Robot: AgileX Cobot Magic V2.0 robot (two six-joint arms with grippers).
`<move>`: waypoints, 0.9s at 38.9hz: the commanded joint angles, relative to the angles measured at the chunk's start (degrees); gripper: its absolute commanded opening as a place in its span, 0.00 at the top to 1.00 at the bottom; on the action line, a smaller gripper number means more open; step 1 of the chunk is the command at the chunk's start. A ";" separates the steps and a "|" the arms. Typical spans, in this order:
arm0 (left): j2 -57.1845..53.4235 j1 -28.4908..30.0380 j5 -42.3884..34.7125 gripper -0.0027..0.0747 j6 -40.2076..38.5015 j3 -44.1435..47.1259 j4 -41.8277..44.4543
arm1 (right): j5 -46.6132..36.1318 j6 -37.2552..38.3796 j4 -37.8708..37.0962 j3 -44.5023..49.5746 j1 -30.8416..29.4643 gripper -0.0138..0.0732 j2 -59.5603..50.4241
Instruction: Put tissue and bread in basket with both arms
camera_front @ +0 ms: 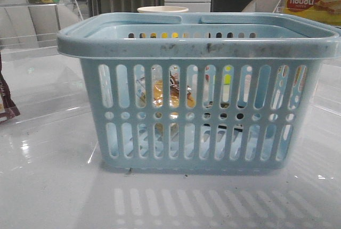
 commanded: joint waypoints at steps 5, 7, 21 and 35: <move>-1.12 -0.53 -5.22 0.85 -0.65 0.28 -0.02 | -3.41 0.08 0.47 -1.08 -0.29 0.78 -0.43; -1.12 -0.53 -5.22 0.85 -0.65 0.28 -0.02 | -4.58 0.08 0.35 -0.19 -0.58 0.78 -1.56; -0.99 -0.42 -5.22 0.85 -0.65 0.28 -0.02 | -36.07 0.08 1.05 25.28 -15.25 0.78 -24.96; -0.99 -0.42 -5.22 0.85 -0.65 0.28 -0.02 | -46.41 0.08 1.05 44.66 -21.12 0.78 -42.34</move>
